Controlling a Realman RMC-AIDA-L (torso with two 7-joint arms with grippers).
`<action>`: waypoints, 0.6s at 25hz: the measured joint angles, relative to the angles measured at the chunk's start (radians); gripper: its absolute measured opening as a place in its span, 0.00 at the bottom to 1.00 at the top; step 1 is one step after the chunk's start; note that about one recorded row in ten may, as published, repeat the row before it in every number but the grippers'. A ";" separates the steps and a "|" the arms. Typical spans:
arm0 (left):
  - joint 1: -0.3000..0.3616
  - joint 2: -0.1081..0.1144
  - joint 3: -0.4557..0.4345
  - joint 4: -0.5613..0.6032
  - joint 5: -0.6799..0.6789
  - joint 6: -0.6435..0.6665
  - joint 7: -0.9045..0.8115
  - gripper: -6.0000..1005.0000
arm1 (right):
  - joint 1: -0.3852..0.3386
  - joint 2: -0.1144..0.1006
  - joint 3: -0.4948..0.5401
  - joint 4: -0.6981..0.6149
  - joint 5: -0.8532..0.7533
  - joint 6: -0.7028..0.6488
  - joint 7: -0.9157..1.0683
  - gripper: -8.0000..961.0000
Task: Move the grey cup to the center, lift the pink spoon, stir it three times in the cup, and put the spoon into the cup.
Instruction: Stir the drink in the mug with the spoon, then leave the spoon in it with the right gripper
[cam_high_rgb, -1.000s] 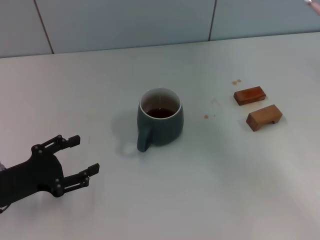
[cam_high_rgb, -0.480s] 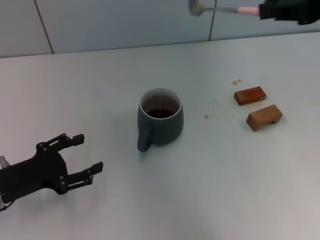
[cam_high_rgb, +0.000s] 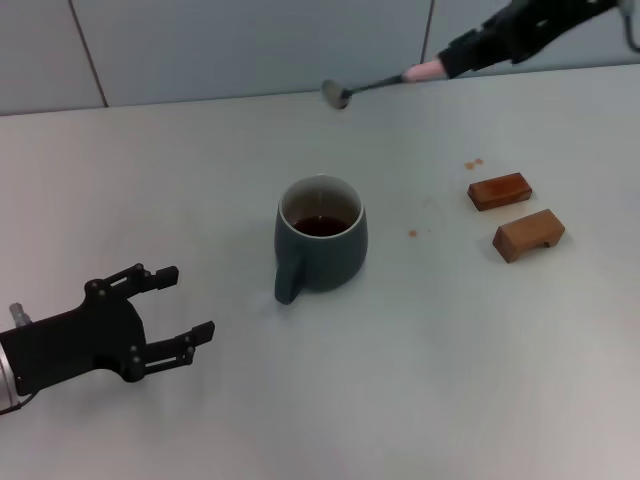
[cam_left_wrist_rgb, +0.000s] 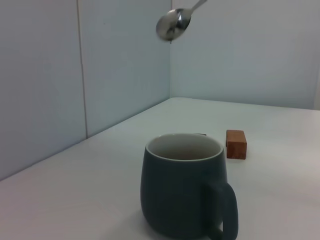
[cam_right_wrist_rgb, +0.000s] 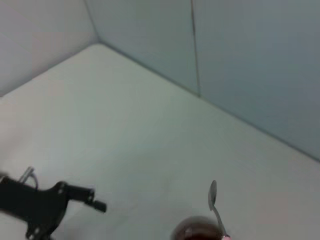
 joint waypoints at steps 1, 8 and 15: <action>-0.001 0.000 0.000 0.000 0.000 0.000 -0.003 0.83 | 0.018 -0.001 -0.009 0.028 -0.011 -0.002 -0.002 0.12; -0.005 0.000 0.004 0.002 0.000 -0.001 -0.015 0.83 | 0.105 0.004 -0.095 0.151 -0.124 -0.001 -0.004 0.12; -0.014 0.000 0.011 0.002 0.000 -0.005 -0.015 0.83 | 0.158 0.011 -0.156 0.284 -0.164 0.054 -0.018 0.12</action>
